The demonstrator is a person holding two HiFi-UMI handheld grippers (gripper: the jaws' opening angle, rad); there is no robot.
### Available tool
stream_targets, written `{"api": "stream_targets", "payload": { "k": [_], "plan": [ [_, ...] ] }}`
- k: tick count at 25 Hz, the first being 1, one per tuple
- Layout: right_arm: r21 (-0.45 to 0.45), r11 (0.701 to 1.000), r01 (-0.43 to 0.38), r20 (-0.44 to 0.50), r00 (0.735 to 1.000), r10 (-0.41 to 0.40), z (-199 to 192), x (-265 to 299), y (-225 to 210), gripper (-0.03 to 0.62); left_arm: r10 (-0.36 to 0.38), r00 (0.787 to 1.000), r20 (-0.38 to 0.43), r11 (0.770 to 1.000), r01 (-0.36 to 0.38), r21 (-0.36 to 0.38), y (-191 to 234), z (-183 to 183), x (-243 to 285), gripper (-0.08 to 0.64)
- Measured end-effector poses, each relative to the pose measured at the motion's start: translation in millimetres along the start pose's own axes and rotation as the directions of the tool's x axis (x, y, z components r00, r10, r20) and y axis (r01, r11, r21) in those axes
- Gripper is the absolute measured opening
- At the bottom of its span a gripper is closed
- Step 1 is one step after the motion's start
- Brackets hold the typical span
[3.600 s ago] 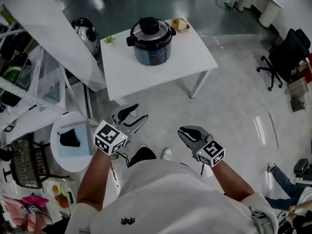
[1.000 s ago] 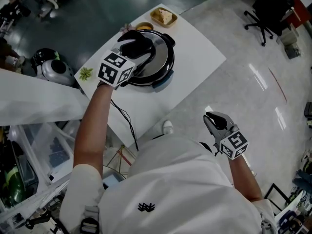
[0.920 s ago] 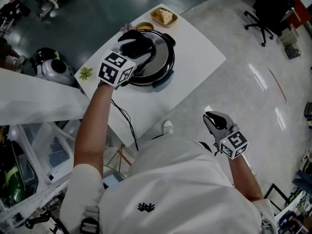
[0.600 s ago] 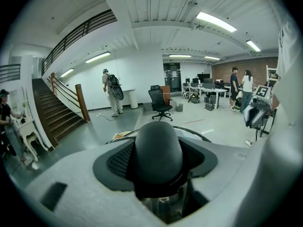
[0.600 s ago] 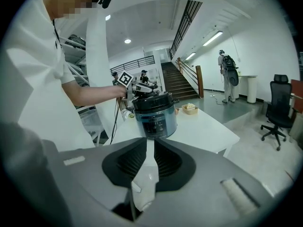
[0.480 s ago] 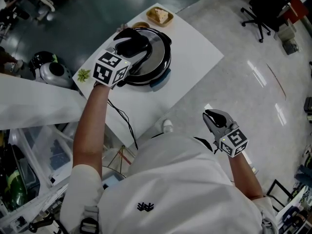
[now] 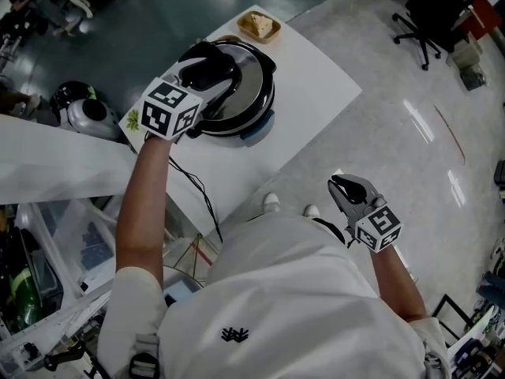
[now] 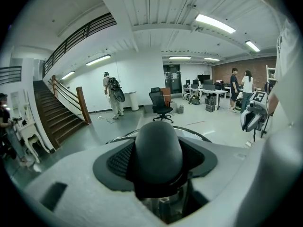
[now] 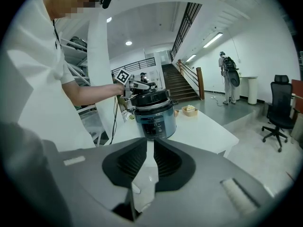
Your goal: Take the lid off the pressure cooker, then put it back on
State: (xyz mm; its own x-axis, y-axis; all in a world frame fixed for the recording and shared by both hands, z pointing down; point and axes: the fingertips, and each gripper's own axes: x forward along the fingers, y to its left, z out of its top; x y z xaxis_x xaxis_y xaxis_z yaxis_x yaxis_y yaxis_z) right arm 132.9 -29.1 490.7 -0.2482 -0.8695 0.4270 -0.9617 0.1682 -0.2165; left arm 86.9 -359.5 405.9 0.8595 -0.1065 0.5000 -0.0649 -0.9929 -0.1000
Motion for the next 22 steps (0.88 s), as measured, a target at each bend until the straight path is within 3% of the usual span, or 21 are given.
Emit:
{"api": "stream_targets", "payload": {
  "k": [11,22],
  "plan": [
    [-0.063,0.991,-0.118,-0.019,0.993,0.117,9,0,-9,0.052,0.111,0.994,0.000,0.993,-0.111,-0.047,-4,3,-45,0.287],
    [-0.123,0.960,-0.252,-0.046,0.968,0.248,16,-7,-10,0.048,0.253,0.967,-0.033,0.961,-0.255,-0.111,-20,-9,-104,0.287]
  ]
}}
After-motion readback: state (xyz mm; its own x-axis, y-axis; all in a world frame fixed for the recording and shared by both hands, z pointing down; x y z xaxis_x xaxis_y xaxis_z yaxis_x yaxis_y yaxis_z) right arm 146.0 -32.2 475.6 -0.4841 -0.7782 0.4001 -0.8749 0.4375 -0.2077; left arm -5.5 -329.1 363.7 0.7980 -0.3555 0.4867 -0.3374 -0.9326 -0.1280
